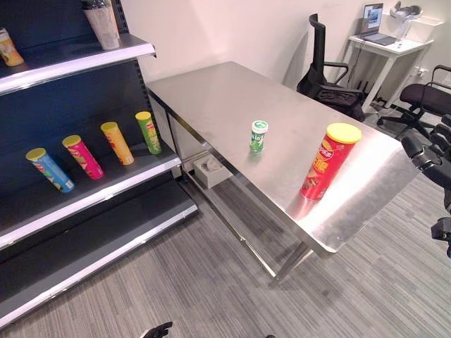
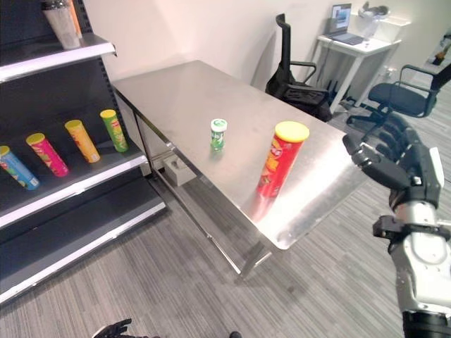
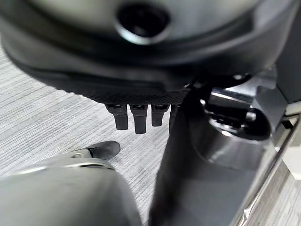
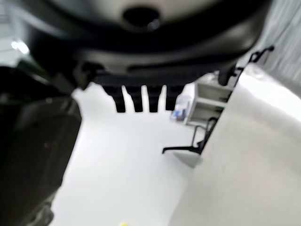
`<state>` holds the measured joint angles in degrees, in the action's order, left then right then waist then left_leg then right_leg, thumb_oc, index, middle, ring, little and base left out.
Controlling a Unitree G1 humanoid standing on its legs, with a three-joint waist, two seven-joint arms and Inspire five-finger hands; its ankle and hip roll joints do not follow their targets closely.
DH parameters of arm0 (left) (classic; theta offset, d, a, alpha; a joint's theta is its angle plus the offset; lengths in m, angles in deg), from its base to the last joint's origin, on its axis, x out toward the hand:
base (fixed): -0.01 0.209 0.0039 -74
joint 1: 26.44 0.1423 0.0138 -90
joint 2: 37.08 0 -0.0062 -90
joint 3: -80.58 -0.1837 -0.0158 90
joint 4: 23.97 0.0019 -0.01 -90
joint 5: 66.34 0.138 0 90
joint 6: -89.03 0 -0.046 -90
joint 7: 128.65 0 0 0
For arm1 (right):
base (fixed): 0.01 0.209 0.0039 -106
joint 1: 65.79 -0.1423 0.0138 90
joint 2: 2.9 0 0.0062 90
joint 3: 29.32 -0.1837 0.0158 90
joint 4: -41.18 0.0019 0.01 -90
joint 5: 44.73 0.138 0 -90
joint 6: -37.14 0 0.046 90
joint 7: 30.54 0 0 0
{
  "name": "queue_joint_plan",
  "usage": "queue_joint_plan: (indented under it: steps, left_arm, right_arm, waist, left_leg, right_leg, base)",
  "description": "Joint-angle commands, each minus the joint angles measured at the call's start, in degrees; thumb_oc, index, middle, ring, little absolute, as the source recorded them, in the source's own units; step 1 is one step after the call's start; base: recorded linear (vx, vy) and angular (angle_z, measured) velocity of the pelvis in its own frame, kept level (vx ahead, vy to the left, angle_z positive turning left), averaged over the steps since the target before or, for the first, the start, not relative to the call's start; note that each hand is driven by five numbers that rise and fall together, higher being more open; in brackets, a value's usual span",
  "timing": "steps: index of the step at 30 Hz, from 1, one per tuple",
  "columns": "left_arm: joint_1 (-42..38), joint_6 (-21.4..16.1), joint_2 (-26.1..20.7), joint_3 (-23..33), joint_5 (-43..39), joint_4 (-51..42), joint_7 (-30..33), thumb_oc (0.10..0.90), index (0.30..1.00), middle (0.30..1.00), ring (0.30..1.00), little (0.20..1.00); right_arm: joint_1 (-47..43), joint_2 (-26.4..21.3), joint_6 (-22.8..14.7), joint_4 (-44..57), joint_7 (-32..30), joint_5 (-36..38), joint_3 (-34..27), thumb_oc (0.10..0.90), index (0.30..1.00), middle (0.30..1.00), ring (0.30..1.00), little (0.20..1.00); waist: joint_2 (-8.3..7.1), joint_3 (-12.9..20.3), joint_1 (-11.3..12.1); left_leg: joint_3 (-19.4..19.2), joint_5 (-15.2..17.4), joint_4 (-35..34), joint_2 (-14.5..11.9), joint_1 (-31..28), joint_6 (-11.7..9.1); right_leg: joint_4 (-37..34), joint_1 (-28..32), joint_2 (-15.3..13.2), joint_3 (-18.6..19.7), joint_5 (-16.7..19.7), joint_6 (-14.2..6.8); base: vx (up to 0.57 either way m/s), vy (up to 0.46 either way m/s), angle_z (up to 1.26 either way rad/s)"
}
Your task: Put the goods on the table back onto the shelves and tidy them up.
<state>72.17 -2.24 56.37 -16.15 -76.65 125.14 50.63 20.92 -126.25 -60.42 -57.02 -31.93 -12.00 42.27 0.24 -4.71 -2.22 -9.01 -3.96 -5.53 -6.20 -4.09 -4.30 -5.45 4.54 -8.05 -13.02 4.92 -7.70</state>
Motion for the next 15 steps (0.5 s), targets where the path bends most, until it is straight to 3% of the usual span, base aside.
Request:
queue_joint_plan:
  steps: [1,9,15]
  left_arm:
    - [-3.8,-2.4,-3.7,-1.8,3.9,1.8,0.0,0.8,0.9,0.9,0.9,0.9]
    - [-3.9,-3.0,-4.4,-3.0,3.8,1.1,-0.2,0.8,0.9,0.9,0.9,0.9]
    - [-3.8,-2.8,-4.3,-3.2,3.5,1.7,0.1,0.8,0.9,0.9,0.9,0.9]
  right_arm:
    - [-9.1,-6.8,-6.8,3.0,0.4,-4.0,0.9,0.8,0.9,0.9,0.9,0.9]
    - [-16.7,-10.2,-5.0,-2.5,2.3,-6.4,10.7,0.8,0.9,0.9,0.9,0.9]
    - [-19.6,-10.5,-4.4,-6.0,1.6,-7.6,14.0,0.8,0.9,0.9,0.9,0.9]
  waist:
    - [-3.58,0.6,2.4]
    - [-3.52,0.6,3.5]
    - [-3.63,0.5,4.0]
  left_leg:
    - [-0.8,6.2,0.5,0.2,-3.9,-1.2]
    - [0.2,5.9,0.5,0.8,-3.5,-1.1]
    - [0.6,5.9,0.5,1.0,-3.5,-1.0]
  right_leg:
    - [0.4,0.8,-1.4,1.0,-2.5,-2.7]
    - [0.4,1.5,-2.0,-0.2,-2.4,-2.6]
    - [0.4,1.7,-2.2,-0.6,-2.3,-2.6]
  base:
    - [0.0,0.002,0.13]
    - [0.0,0.007,0.07]
    - [0.01,0.007,0.09]
